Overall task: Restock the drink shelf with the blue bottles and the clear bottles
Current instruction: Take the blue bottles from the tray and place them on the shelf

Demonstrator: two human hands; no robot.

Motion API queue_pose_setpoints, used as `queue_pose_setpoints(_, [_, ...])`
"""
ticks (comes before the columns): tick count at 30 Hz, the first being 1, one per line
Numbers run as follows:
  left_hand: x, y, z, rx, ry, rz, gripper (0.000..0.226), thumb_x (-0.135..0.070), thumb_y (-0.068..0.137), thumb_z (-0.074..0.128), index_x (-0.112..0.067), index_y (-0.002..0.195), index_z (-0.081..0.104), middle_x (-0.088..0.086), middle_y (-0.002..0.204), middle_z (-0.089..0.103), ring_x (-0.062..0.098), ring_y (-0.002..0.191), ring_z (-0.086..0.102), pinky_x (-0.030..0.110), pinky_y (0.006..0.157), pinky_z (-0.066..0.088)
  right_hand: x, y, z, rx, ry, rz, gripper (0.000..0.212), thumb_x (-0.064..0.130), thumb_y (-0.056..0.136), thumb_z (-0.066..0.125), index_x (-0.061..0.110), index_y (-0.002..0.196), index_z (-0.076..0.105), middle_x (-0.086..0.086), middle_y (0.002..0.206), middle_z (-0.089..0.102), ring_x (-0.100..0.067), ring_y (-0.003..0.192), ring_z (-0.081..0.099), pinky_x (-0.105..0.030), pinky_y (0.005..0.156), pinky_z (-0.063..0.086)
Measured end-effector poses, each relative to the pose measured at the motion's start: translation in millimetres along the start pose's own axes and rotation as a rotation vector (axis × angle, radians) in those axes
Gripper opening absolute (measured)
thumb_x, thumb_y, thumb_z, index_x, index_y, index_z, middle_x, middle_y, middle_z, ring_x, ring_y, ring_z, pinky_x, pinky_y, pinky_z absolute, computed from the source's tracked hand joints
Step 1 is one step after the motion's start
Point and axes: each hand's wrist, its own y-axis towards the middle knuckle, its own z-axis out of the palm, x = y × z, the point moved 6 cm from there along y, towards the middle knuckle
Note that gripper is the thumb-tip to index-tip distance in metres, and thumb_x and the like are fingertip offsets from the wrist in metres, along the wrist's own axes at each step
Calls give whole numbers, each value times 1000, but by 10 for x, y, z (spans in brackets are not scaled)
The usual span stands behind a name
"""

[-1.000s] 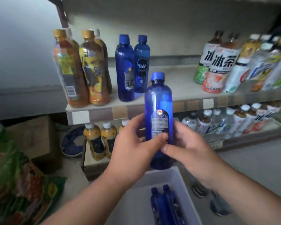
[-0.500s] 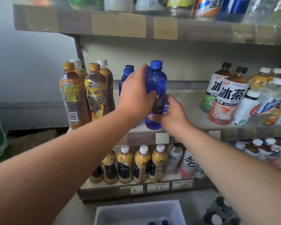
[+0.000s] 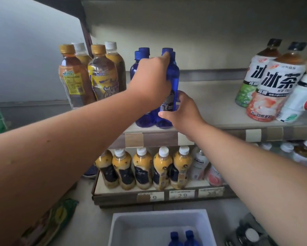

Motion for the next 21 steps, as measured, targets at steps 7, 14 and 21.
queue_pose_setpoints(7, [-7,-440,-143,-227,-379,-1,52,0,83,48,-10,133,54,4,125,64,16,117,59,15,93,42,34,-51,-20,-41,-44,37,66,24,67,83,18,127,56,3,117,67,-15,108,65,-32,87,56])
queue_pose_setpoints(14, [195,-2152,1144,20,-885,-425,31,-2,91,52,-12,120,60,-4,117,65,5,113,61,22,102,48,-551,-1308,-68,-236,102,5,23,20,87,67,18,110,62,6,100,67,-7,95,66,-19,87,54])
queue_pose_setpoints(21, [-21,-3529,2616,417,-845,-914,38,-3,98,40,-10,134,52,3,123,57,4,86,55,4,67,41,-2276,-2595,186,4,-44,500,25,18,93,61,9,114,70,-2,101,71,-15,94,65,-38,97,52])
